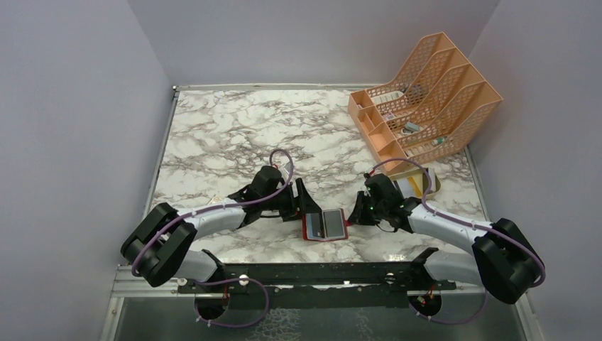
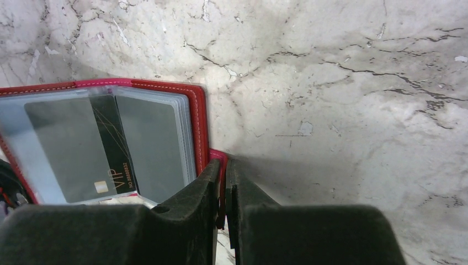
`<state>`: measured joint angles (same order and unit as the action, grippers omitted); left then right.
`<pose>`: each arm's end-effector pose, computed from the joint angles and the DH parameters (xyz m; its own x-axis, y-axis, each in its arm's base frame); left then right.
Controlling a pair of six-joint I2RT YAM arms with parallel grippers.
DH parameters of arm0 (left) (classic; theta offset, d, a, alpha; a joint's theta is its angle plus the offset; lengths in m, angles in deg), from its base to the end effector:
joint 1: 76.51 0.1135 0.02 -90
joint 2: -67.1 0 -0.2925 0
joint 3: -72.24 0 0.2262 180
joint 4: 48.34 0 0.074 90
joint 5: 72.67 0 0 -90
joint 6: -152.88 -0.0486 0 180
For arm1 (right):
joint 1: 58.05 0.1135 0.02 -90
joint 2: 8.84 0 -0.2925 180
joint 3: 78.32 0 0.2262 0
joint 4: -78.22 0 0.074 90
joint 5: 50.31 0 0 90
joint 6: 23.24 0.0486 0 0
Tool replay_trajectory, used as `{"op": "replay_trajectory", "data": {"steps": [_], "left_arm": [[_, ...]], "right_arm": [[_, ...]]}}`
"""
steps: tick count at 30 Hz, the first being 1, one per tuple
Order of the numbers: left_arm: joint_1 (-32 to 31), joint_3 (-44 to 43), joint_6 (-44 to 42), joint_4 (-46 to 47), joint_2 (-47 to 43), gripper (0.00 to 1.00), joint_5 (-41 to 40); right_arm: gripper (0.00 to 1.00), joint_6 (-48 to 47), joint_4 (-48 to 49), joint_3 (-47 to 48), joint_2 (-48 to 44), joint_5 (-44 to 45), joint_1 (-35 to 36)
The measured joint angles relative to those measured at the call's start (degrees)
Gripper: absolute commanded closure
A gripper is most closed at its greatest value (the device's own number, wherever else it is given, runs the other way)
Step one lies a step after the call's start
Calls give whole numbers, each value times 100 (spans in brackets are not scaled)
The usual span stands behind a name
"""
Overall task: Put the credit cards into the card holder
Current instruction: Close the card holder at the center of the board.
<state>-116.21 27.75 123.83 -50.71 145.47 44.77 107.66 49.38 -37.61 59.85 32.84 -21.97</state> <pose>0.1729 -0.1726 0.2046 -0.9665 -0.2060 -0.1534 0.0164 0.5465 -0.8373 0.1424 0.1109 0.1776 -0.9287 0.1277 -0.3483 -0.0389 0.9002 0.4338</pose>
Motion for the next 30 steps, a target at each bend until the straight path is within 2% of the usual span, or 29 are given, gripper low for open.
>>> {"op": "replay_trajectory", "data": {"steps": [12,18,22,30], "left_arm": [[-348,-267,155,350,101,31,81],[-380,-479,138,529,485,38,201],[-393,-588,90,595,713,40,262],[-393,-603,-72,636,1025,39,293]], "right_arm": [[90,39,302,-13,44,-184,0],[90,44,297,-13,-22,-177,0],[85,44,291,-13,-90,-177,0],[74,83,-24,83,-273,-131,0]]}}
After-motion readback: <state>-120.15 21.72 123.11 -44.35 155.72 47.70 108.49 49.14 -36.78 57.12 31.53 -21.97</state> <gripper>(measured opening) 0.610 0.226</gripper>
